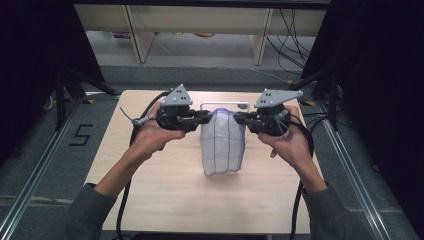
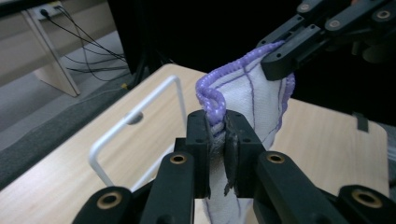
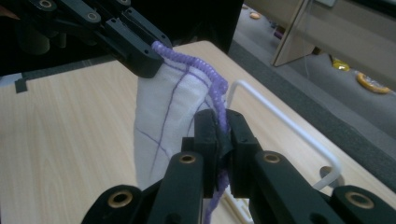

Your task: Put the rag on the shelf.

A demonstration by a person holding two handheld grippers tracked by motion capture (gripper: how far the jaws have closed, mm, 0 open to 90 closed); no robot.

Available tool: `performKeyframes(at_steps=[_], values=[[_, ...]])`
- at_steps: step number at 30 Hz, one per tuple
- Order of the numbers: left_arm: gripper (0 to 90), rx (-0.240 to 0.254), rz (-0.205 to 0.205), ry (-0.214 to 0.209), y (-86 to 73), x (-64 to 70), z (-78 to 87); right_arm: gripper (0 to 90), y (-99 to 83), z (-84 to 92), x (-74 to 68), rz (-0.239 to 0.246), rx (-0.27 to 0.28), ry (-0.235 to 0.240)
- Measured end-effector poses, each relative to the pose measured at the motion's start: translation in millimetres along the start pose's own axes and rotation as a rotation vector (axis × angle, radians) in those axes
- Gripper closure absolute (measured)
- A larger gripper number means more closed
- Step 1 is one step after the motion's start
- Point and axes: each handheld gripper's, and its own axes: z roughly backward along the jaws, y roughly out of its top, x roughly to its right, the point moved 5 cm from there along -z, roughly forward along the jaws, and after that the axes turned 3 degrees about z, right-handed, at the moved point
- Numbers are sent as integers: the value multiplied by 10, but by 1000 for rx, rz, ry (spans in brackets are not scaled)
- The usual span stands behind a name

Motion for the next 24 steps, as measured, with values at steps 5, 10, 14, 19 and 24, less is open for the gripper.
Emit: performKeyframes(at_steps=[5, 10, 14, 19, 24], values=[[805, 21, 6, 37, 192, -143, -27, 852, 178, 3, 217, 11, 22, -44], [805, 33, -2, 72, 371, -269, -58, 853, 312, -13, 394, -5, 33, -65], [804, 33, -1, 84, 458, -336, -99, 853, 384, -32, 486, -7, 34, -84], [803, 44, 24, 95, 506, -427, -146, 852, 429, -68, 577, -25, 45, -103], [803, 50, 23, 120, 593, -513, -176, 853, 492, -89, 661, -45, 52, -109]])
